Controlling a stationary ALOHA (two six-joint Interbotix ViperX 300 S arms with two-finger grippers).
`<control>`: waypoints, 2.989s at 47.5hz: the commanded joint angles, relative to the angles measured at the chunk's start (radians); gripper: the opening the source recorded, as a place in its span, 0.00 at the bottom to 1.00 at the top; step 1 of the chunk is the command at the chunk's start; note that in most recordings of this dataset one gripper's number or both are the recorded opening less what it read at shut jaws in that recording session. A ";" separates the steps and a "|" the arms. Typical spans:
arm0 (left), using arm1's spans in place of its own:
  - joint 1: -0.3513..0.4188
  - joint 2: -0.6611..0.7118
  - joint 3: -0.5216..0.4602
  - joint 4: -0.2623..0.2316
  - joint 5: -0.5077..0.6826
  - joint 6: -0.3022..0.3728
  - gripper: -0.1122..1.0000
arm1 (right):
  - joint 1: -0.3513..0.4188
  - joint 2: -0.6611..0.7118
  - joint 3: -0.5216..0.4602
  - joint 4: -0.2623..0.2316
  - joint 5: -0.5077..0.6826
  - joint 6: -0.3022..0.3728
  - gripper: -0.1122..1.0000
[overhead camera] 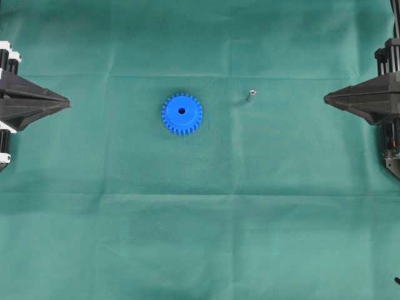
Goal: Insert the shaft placed at a random location into the center hole of the medium gear at another random location.
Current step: 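Move the open right gripper over the upright silver shaft, then close the right gripper around the silver shaft and lift it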
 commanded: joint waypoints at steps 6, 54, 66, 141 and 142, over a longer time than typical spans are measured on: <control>-0.002 0.015 -0.037 0.009 0.072 -0.012 0.10 | -0.049 0.026 -0.025 -0.003 0.006 0.008 0.11; -0.002 0.012 -0.032 0.011 0.078 -0.009 0.10 | -0.241 0.703 -0.055 -0.005 -0.229 -0.038 0.84; 0.000 0.012 -0.032 0.011 0.078 -0.008 0.10 | -0.264 0.830 -0.084 -0.002 -0.261 -0.041 0.84; 0.000 0.015 -0.031 0.011 0.100 -0.011 0.10 | -0.267 0.927 -0.114 0.003 -0.305 -0.028 0.22; 0.000 0.015 -0.031 0.009 0.100 -0.011 0.10 | -0.267 0.914 -0.115 0.005 -0.291 -0.028 0.22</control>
